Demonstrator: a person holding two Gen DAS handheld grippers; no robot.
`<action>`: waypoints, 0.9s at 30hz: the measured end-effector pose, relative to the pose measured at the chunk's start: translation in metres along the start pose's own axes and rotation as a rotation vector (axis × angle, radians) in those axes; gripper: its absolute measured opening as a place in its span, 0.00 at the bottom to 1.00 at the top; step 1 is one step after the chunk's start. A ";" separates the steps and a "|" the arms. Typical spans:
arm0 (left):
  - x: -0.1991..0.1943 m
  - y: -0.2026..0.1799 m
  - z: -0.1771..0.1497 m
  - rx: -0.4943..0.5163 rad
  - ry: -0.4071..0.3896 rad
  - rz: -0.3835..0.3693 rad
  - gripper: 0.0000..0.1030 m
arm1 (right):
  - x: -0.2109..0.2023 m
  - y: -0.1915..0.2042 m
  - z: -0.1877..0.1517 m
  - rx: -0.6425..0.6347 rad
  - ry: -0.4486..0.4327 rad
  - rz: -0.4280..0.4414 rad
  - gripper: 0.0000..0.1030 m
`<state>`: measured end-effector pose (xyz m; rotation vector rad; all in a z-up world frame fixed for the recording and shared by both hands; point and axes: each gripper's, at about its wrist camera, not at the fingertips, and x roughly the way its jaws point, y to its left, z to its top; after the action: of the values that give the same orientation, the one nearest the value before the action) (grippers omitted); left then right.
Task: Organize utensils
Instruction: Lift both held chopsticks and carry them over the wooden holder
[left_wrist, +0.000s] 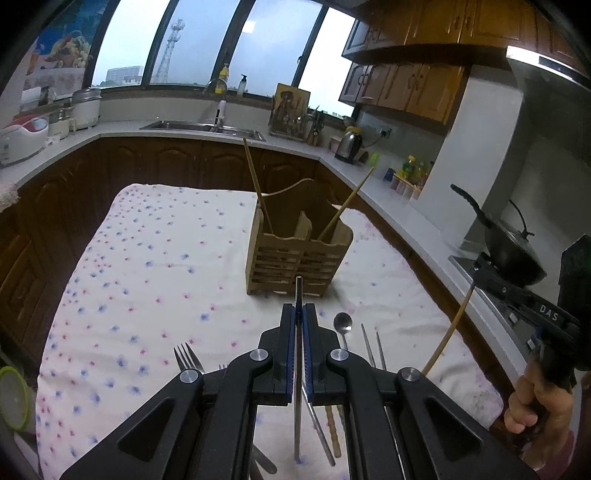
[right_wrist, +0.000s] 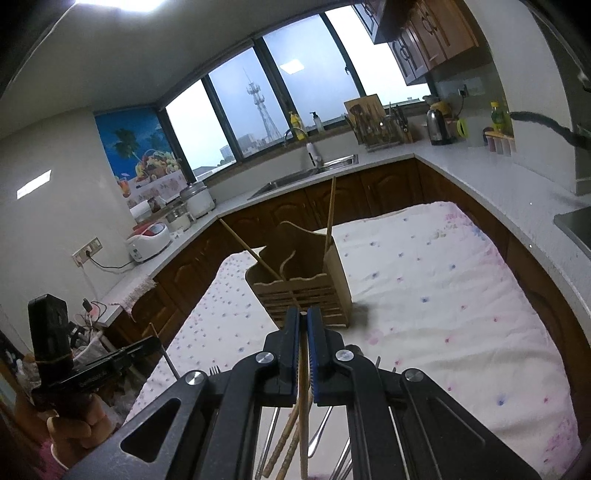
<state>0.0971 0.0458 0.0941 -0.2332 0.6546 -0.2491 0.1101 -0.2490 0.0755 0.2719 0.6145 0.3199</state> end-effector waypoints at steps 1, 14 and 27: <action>-0.001 0.001 0.001 -0.004 0.000 -0.001 0.02 | 0.000 0.001 0.001 -0.001 -0.003 0.000 0.04; -0.003 0.009 0.011 -0.025 -0.028 -0.002 0.01 | -0.002 0.011 0.015 -0.022 -0.041 0.011 0.04; -0.002 0.013 0.036 -0.021 -0.085 -0.013 0.01 | 0.004 0.020 0.055 -0.066 -0.123 0.010 0.04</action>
<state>0.1205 0.0639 0.1188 -0.2668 0.5716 -0.2438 0.1414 -0.2372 0.1234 0.2295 0.4806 0.3298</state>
